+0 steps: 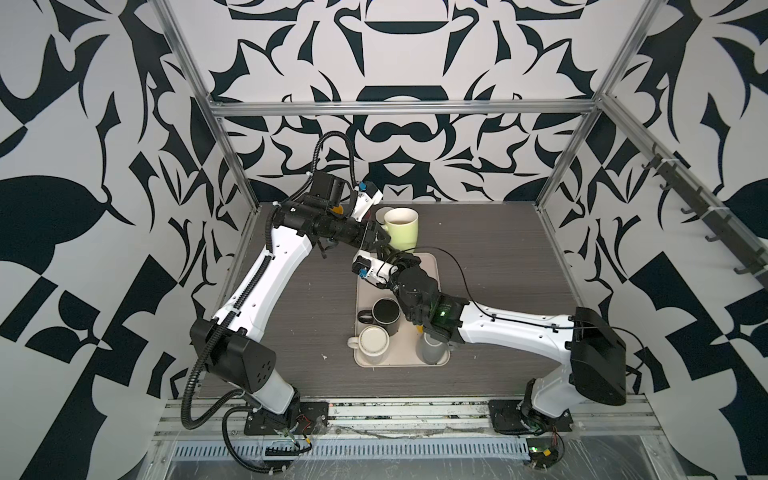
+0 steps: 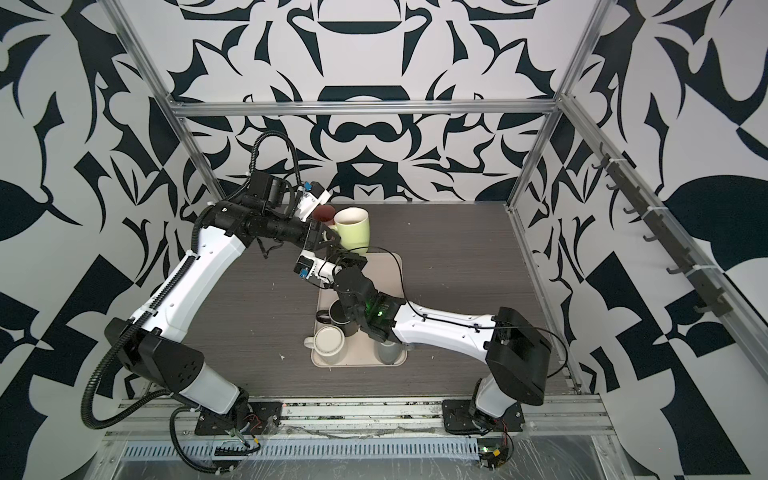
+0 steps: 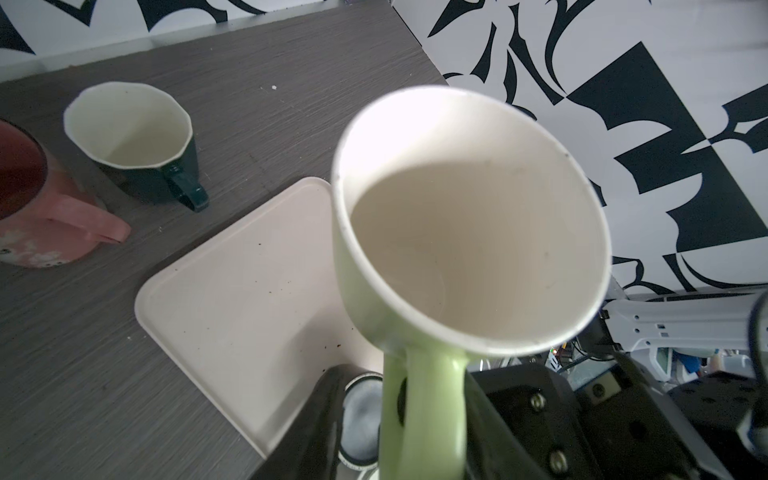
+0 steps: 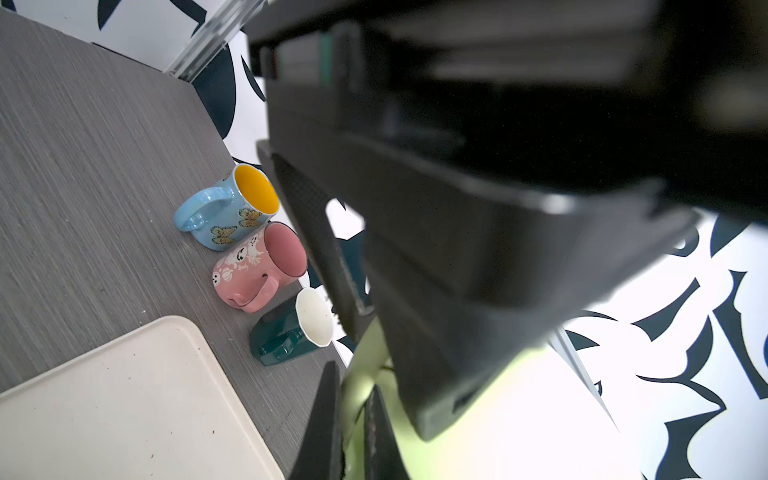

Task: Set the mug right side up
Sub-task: 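Hand the light-green mug from the right gripper to the left gripper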

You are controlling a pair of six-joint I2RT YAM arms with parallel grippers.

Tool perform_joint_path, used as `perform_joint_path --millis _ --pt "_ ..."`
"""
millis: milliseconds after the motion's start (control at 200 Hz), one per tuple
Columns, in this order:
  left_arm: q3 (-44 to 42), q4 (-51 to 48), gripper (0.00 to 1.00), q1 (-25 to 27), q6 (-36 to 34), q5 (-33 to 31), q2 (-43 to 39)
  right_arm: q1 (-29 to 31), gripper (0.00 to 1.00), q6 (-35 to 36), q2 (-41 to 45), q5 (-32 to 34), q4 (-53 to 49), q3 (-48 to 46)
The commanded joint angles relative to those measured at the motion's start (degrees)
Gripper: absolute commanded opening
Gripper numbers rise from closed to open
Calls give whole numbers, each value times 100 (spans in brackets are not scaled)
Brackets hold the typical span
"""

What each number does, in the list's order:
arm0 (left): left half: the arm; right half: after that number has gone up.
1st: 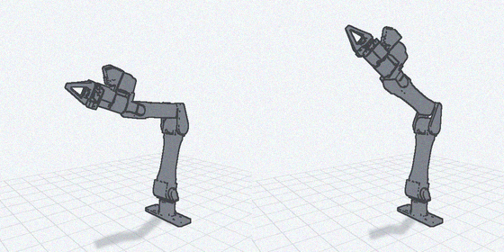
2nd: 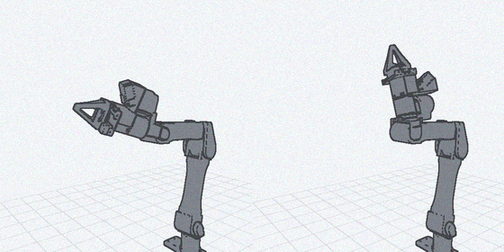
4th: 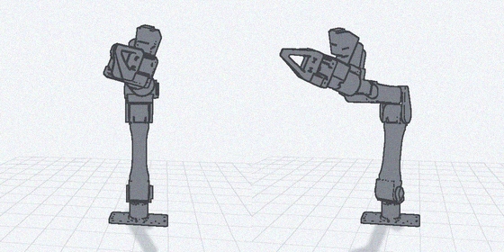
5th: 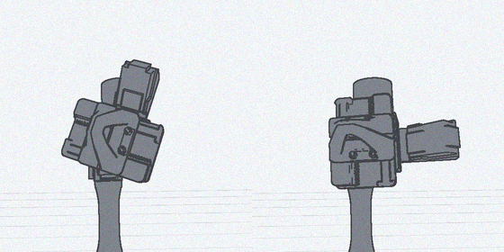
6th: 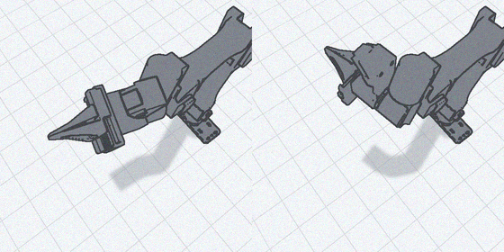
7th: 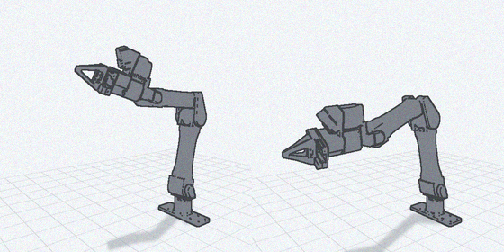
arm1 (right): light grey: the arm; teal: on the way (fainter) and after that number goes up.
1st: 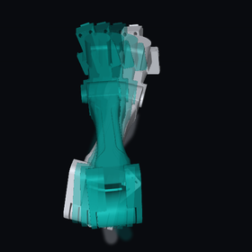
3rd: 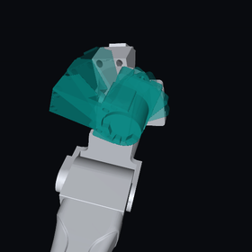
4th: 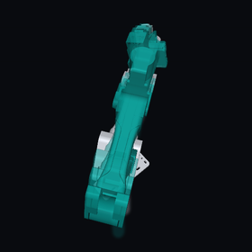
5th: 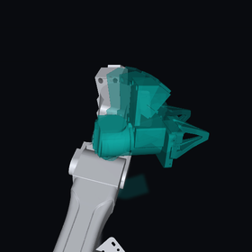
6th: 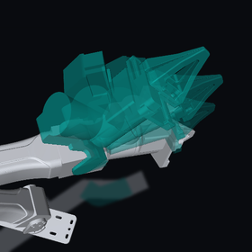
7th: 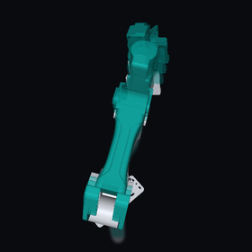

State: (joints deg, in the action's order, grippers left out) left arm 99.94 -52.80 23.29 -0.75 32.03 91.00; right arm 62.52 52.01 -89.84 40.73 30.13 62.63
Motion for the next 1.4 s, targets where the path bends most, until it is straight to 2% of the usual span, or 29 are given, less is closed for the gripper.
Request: perform_joint_path --millis 0,375,460,525,690,1065,1120,1205,1395 --pt "-52 -248 42 18 -10 111 60 38 0 143 134 31 831 394" --pt "-49 -210 33 21 27 231 76 67 0 143 59 -3 741 427" --pt "-54 -191 33 22 38 242 80 71 0 143 30 3 699 438" --pt "-49 -172 39 26 49 242 71 84 0 143 21 -6 696 446" --pt "-62 -157 39 18 58 270 64 90 0 142 18 -3 711 450" --pt "-93 -152 20 39 67 392 107 100 0 169 12 -20 738 443" --pt "-84 -149 14 39 67 413 111 102 0 169 10 -20 734 443" --pt "-88 -123 0 41 71 414 123 100 0 169 2 -8 739 452" --pt "-289 369 0 35 330 206 1 101 0 111 18 161 740 414"
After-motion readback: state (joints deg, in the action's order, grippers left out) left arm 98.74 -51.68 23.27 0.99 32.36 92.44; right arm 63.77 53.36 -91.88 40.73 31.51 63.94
